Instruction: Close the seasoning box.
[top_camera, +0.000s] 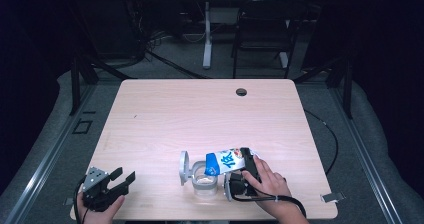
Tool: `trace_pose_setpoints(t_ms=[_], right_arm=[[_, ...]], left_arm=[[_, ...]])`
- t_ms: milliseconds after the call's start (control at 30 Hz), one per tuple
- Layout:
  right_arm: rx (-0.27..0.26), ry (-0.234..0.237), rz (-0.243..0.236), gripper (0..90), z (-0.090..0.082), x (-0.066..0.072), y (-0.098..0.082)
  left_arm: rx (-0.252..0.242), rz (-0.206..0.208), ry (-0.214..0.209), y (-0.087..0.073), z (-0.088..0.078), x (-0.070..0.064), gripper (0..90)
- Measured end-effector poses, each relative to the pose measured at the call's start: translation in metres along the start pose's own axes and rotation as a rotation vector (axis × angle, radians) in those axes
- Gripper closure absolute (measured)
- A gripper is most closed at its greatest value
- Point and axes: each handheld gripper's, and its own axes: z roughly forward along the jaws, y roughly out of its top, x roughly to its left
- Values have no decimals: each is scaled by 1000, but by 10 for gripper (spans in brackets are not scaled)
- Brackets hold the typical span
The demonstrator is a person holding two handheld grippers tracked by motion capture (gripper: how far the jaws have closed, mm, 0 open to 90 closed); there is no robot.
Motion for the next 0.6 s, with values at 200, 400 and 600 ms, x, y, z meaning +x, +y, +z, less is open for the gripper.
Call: trace_pose_setpoints(t_ms=[200, 400, 600], right_arm=[[19, -5, -28, 397, -1, -2, 1], [13, -16, -43, 397, -1, -2, 1], [18, -21, -58, 398, -1, -2, 2]], left_arm=[[1, 0, 0, 0, -1, 0, 466], [3, -1, 2, 0, 0, 0, 466], [4, -2, 1, 0, 0, 0, 466]])
